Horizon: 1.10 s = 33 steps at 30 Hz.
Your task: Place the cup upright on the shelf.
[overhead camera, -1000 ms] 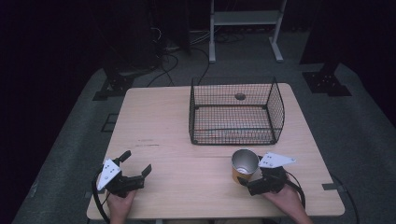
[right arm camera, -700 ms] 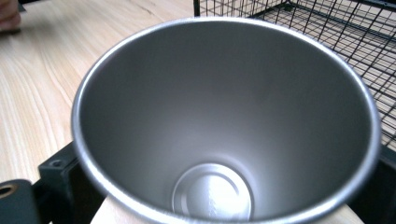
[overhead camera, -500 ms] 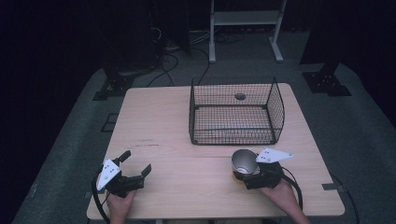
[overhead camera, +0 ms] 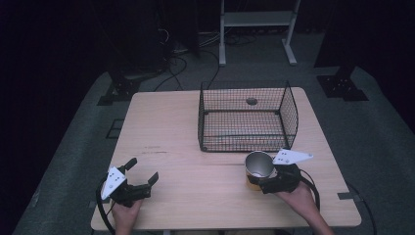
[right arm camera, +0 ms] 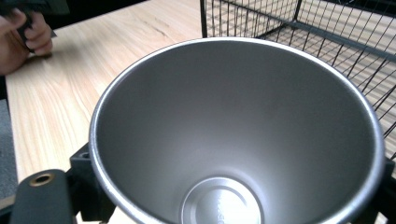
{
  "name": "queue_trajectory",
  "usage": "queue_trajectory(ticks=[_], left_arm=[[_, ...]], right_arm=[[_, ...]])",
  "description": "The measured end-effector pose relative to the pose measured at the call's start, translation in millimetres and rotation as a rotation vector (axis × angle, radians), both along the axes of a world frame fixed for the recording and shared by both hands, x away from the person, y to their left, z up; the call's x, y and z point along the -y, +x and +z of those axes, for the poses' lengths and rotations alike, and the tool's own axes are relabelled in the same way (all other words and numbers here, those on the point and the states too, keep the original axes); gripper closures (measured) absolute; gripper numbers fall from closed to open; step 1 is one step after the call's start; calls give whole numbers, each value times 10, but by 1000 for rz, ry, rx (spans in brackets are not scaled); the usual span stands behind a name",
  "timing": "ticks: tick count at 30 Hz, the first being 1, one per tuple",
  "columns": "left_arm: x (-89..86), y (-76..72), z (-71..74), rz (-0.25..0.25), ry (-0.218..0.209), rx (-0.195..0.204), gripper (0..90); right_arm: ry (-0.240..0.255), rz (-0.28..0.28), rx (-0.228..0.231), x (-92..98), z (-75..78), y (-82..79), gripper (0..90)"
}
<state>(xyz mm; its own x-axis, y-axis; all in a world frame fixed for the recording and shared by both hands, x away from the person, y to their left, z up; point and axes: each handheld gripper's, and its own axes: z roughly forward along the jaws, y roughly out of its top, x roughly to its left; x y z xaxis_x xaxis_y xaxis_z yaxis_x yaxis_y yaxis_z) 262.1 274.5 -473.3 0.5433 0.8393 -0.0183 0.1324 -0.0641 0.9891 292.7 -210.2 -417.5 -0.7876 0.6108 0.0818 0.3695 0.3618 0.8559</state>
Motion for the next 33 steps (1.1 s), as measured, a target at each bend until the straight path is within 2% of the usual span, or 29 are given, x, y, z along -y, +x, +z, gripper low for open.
queue_trajectory(ticks=[14,20,33], left_arm=[[-3,-1,0,-1,-6,1,22],[-4,-1,0,0,-5,0,22],[-6,-1,0,-1,-4,-1,22]], right_arm=[[-7,37,6,9,362,134,131],[13,40,-2,38,488,208,131],[16,39,-9,92,644,338,131]])
